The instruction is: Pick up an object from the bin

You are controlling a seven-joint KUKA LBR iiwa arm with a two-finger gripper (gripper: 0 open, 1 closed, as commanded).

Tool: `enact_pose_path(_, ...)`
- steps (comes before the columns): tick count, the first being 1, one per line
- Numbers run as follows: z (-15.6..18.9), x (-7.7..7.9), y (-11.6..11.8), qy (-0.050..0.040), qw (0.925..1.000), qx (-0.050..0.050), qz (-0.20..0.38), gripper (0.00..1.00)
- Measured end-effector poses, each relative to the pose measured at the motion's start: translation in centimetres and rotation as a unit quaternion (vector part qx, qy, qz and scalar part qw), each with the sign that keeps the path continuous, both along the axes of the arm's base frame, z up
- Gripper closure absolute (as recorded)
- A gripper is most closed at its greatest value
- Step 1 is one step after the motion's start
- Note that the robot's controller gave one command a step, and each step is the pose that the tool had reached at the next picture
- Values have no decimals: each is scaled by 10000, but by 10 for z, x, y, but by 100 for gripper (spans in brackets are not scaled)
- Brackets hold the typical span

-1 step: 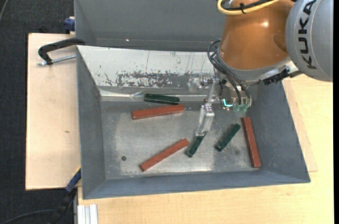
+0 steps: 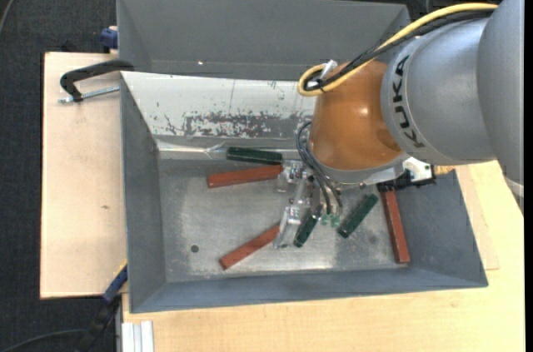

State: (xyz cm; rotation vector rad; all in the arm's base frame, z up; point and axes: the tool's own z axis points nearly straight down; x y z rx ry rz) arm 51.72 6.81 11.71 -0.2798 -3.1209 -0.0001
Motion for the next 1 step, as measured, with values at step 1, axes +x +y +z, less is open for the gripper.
enact_pose_path(1, -48, -27, 24, -16, 9963, 6, 863, 0)
